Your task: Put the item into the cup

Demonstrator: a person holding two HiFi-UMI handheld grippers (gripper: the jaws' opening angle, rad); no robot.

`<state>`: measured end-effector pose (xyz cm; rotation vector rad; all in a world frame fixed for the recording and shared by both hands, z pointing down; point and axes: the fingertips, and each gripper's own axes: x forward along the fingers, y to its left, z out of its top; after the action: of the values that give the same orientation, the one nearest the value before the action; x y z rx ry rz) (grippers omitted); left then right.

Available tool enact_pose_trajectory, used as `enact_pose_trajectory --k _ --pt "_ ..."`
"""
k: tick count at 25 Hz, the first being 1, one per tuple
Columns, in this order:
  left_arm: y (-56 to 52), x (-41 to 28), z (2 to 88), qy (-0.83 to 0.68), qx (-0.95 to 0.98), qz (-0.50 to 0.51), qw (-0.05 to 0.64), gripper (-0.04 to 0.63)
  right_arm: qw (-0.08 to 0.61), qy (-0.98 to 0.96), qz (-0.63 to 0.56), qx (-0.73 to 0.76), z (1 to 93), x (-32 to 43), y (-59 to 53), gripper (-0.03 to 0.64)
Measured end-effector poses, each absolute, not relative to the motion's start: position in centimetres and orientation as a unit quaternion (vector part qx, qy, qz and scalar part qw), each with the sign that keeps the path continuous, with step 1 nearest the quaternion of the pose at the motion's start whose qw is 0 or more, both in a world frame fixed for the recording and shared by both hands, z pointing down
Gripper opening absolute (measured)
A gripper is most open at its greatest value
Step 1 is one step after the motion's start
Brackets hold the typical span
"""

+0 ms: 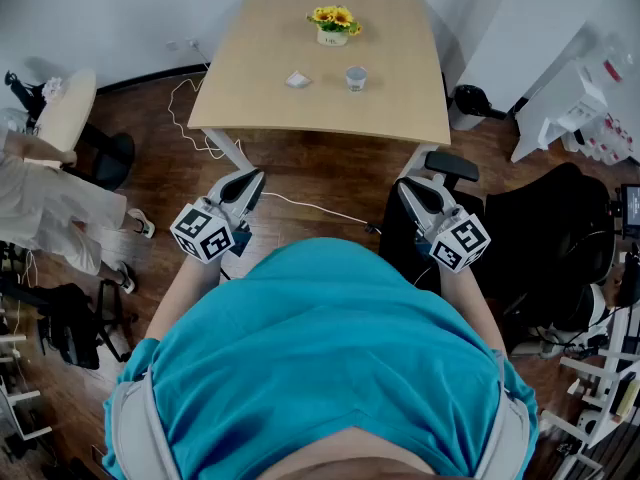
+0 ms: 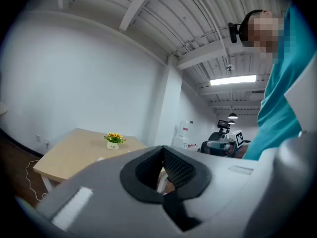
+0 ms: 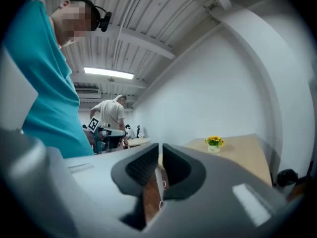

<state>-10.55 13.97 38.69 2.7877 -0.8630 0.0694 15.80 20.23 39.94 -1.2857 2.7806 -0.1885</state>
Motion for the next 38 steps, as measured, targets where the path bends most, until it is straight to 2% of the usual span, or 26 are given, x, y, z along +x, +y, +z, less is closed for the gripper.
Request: enact_pose_trajectory --k 8,14,22,25,31,38 --pt "11.8 -5.9 38.8 -0.29 0.949 0.044 0.113 0.005 0.027 0.915 -0.059 -0.398 40.8 18.4 17.1 0.026" --pt "5.3 -8.1 39.4 -0.28 0.952 0.044 0.119 0.005 0.011 0.914 -0.076 -0.397 41.7 15.8 10.6 0.031" --pt "-9.2 -10.8 42.4 -0.207 0.97 0.046 0.118 0.005 -0.014 0.888 -0.092 -0.45 42.9 11.8 -3.5 0.031" --pt "-13.6 -11.2 42.9 -0.173 0.978 0.049 0.108 0.005 -0.046 0.886 -0.088 -0.453 44.3 10.2 -8.8 0.038" --pt "-21.3 -12.4 44.4 -0.16 0.979 0.064 0.107 0.005 -0.124 0.899 -0.086 -0.411 46.9 5.3 -18.7 0.097" --pt "-26.9 -11.0 45.9 -0.218 0.965 0.075 0.125 0.005 -0.177 0.921 -0.094 -0.334 51.5 3.3 -27.4 0.104"
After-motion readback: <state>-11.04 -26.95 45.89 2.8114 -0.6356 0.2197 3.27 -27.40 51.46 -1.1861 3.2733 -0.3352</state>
